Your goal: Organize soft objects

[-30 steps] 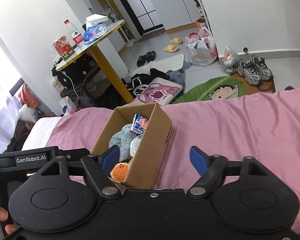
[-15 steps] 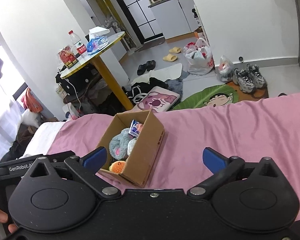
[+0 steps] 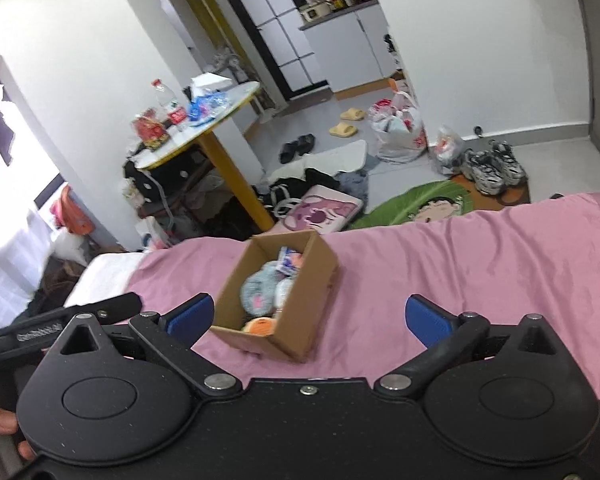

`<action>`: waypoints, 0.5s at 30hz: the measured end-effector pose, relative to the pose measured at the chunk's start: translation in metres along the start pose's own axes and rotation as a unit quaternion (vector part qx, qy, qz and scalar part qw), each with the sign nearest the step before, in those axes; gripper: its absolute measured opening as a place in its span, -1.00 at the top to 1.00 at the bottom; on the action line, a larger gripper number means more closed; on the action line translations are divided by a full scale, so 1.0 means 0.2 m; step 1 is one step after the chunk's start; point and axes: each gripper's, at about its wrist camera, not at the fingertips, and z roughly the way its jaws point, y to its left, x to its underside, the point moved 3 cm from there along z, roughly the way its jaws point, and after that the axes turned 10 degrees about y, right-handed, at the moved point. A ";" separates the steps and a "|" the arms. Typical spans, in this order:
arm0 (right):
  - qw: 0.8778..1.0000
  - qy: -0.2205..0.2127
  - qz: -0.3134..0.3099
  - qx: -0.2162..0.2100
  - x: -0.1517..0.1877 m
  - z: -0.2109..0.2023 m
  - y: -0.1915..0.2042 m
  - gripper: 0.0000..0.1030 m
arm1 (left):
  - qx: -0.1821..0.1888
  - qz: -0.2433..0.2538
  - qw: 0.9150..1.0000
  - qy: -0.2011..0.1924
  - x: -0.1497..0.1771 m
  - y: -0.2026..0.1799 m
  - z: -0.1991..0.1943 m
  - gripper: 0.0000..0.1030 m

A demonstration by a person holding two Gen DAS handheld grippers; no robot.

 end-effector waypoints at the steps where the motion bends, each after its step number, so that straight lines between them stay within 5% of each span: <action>1: 1.000 -0.003 -0.005 0.002 0.01 -0.02 0.02 -1.00 | 0.003 0.006 1.000 -0.002 0.00 0.00 -0.02 -1.00; 15: 0.999 -0.026 -0.044 0.010 0.13 -0.20 0.20 -1.00 | 0.023 0.034 0.999 -0.035 0.09 0.04 -0.28 -1.00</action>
